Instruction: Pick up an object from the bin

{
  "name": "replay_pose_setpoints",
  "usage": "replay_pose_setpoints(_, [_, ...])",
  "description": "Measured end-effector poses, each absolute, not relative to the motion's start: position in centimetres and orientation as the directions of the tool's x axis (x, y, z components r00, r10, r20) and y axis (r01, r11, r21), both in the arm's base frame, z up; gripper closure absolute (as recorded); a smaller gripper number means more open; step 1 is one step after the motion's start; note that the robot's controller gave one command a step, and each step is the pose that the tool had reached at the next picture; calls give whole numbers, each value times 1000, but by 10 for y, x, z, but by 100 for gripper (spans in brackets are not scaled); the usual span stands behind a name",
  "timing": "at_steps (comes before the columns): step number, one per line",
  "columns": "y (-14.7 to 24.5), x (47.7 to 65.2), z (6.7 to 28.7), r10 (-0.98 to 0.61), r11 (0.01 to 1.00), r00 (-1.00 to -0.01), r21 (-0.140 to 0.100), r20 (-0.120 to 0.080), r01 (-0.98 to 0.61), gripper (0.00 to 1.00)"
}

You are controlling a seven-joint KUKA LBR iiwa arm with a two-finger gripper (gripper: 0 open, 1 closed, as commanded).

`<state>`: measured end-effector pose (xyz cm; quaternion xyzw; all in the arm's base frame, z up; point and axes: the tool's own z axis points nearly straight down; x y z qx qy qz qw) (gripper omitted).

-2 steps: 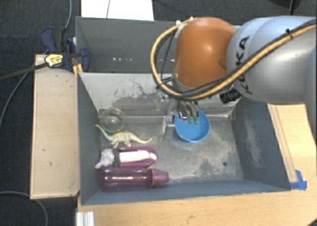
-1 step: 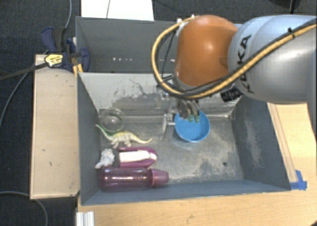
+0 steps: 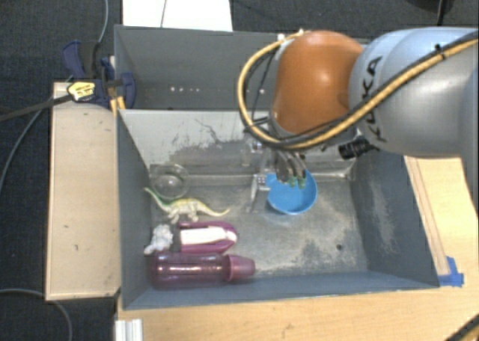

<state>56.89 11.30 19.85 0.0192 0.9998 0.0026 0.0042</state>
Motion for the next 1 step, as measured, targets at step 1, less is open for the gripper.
replay_pose_setpoints(1, [74, 570, 166, 87, 996, -996, 0, 0, 87, 0])
